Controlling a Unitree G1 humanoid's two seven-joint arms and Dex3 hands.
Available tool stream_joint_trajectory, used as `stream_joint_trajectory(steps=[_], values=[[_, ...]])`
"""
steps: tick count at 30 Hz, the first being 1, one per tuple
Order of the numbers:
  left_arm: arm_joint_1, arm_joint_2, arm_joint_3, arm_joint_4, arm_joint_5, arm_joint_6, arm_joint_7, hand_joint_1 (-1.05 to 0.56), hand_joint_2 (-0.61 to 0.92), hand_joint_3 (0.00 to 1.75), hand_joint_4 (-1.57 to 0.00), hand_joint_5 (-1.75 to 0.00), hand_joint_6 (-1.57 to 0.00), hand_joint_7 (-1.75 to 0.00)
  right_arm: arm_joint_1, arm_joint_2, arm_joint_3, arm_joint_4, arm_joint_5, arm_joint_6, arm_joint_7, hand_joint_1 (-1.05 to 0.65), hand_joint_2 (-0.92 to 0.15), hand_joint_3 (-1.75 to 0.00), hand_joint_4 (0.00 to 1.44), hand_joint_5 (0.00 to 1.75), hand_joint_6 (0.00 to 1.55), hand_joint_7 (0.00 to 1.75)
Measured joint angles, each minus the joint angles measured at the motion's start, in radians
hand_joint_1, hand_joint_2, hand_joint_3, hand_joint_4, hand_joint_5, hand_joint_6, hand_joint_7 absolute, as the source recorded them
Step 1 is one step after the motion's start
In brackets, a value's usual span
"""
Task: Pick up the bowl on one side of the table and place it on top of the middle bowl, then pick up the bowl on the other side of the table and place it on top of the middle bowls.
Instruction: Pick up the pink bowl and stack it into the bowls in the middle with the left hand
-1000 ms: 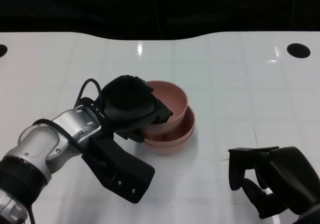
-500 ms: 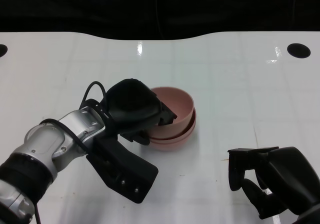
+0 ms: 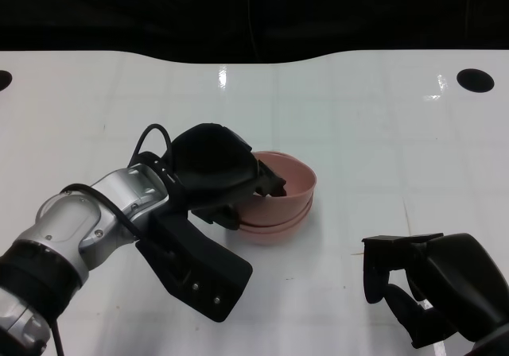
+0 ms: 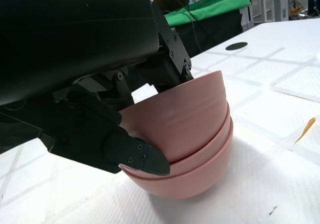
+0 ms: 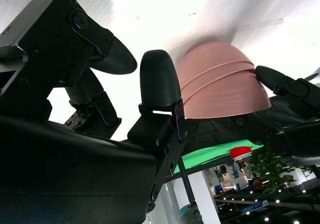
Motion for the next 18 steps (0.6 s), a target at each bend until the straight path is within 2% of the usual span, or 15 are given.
stream_joint_trajectory(steps=[2, 3, 4, 7, 14, 18], values=[[0.000, 0.000, 0.000, -0.002, 0.000, 0.001, 0.000, -0.47, 0.92, 0.05, -0.60, -0.47, -0.68, -0.03, 0.000, 0.000, 0.000, 0.000, 0.000, 0.000, 0.000, -0.11, -0.19, -1.48, 0.97, 1.75, 0.83, 1.53], [0.001, 0.002, -0.002, -0.012, 0.007, 0.009, -0.004, -0.57, 0.92, 0.07, -0.46, -0.39, -0.54, -0.01, 0.000, 0.000, 0.000, 0.000, 0.000, 0.000, 0.000, -0.11, -0.19, -1.48, 0.97, 1.75, 0.83, 1.53], [0.001, 0.006, -0.006, -0.028, 0.020, 0.023, -0.016, -0.61, 0.92, 0.08, -0.39, -0.35, -0.48, -0.01, 0.000, 0.000, 0.000, 0.000, 0.000, 0.000, 0.000, -0.11, -0.19, -1.48, 0.97, 1.75, 0.83, 1.52], [0.006, 0.022, -0.011, -0.072, 0.051, 0.063, -0.047, -0.66, 0.92, 0.11, -0.27, -0.29, -0.37, 0.00, -0.001, 0.001, 0.001, 0.000, 0.000, 0.000, 0.000, -0.12, -0.19, -1.48, 0.96, 1.75, 0.84, 1.50], [0.050, 0.036, -0.010, -0.130, 0.065, 0.096, -0.074, -0.74, 0.92, 0.21, -0.14, -0.23, -0.21, 0.00, -0.001, 0.004, 0.001, 0.000, 0.000, 0.001, 0.000, -0.12, -0.19, -1.48, 0.97, 1.75, 0.84, 1.52], [0.070, 0.042, 0.006, -0.158, 0.010, 0.105, -0.147, -0.80, 0.92, 0.30, -0.07, -0.20, -0.15, 0.00, -0.002, 0.004, 0.001, 0.000, -0.001, 0.002, 0.000, -0.12, -0.19, -1.47, 0.97, 1.75, 0.84, 1.52]])
